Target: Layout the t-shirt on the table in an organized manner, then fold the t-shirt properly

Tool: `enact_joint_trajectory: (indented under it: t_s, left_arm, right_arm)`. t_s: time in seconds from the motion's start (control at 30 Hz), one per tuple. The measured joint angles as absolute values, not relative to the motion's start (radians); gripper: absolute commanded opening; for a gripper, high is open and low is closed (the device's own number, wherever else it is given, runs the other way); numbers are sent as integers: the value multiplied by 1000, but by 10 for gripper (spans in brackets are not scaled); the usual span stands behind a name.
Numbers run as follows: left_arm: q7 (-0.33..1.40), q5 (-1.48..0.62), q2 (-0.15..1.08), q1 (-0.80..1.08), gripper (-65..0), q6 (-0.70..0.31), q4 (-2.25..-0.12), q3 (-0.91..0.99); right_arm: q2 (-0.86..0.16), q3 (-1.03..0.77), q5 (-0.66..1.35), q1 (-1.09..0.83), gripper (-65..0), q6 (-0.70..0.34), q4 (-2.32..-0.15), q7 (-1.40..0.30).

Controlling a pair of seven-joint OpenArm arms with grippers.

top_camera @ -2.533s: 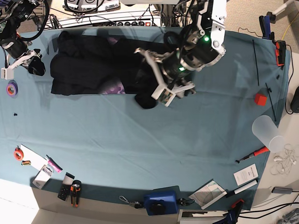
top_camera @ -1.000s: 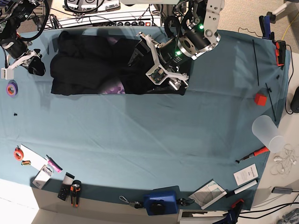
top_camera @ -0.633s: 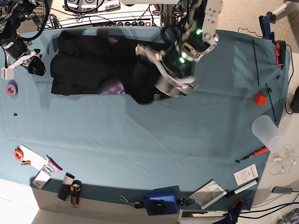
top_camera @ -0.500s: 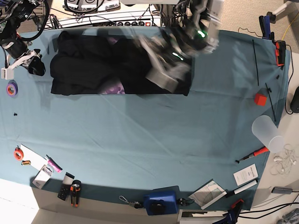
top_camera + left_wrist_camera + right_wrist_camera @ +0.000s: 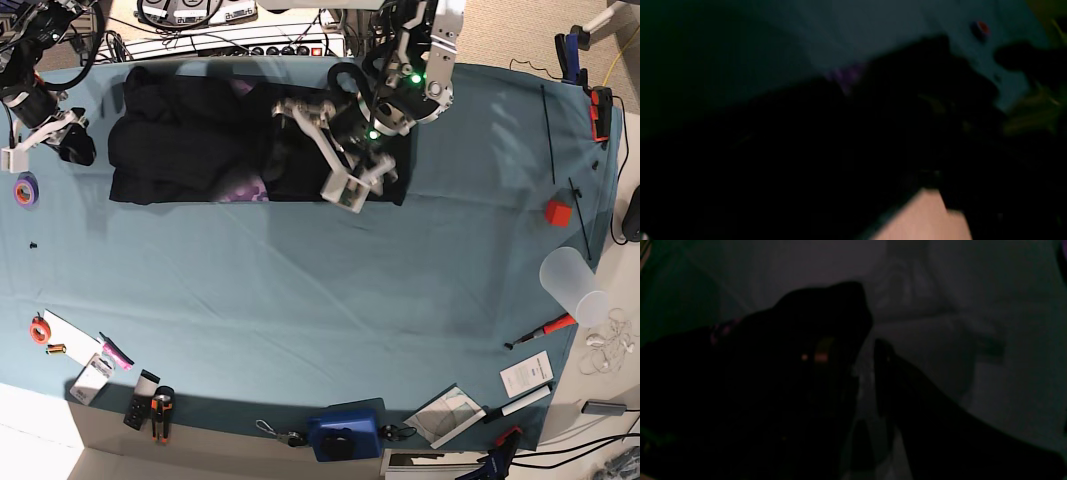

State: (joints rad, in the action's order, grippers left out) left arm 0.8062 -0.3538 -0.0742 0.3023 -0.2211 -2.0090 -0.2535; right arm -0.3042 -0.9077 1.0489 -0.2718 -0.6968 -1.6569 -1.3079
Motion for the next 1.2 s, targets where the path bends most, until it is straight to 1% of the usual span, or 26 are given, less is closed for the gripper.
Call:
enact_joint_trajectory:
  t_s: [0.13, 0.2, 0.3, 0.37, 0.47, 0.5, 0.6, 0.63, 0.77, 0.83, 0.9, 1.0, 1.07, 1.13, 1.2]
  left_arm:
    - [942, -347, -78, 302, -256, -227, -2104, -255]
    - [997, -319, -76, 302, -272, -226, -2157, -254]
    - [1021, -291, -73, 302, -293, -218, -2226, -255]
    - [1018, -272, -64, 303, -305, -170, -2253, -256]
    - [1023, -246, -22, 307, -305, -160, -2262, -254]
    - [1025, -247, -12, 307, -305, -161, -2262, -254]
    - [1024, -247, -6, 307, -305, -161, -2262, -254]
    - [1021, -251, -6, 307, -305, -161, -2262, -255]
    - [1018, -250, -7, 307, -305, -161, -2262, -255]
    - [1018, -251, -8, 307, -305, -161, -2262, -255]
    - [1018, -251, -8, 307, -305, -181, -2262, -255]
    - [1017, -250, -8, 307, -305, -179, -2262, -255]
    - [1018, -251, -8, 307, -305, -179, -2262, -255]
    - [1017, -251, -8, 307, -305, -179, -2262, -255]
    - [1017, -251, -8, 307, -305, -179, -2262, -255]
  right_arm:
    - [-307, -908, 1048, -272, -458, -697, -1657, -1305]
    - [-310, -908, 1049, -272, -458, -697, -1657, -1306]
    - [-332, -908, 1049, -272, -458, -697, -1657, -1306]
    - [-354, -908, 1057, -272, -458, -697, -1657, -1305]
    - [-378, -908, 1080, -272, -458, -697, -1657, -1312]
    - [-386, -908, 1091, -271, -443, -697, -1657, -1349]
    - [-408, -908, 1082, -272, -307, -697, -1657, -1418]
    - [-409, -908, 1083, -272, -283, -697, -1657, -1415]
    - [-409, -881, 1094, -283, -279, -697, -1657, -1414]
    - [-404, -847, 1139, -286, -279, -657, -1657, -1414]
    - [-396, -789, 1151, -283, -279, -655, -1657, -1410]
    - [-379, -690, 1150, -283, -279, -655, -1652, -1413]
    - [-372, -648, 1075, -282, -279, -653, -1634, -1374]
    - [-350, -640, 982, -282, -279, -622, -1604, -1313]
    - [-326, -646, 958, -283, -279, -603, -1573, -1271]
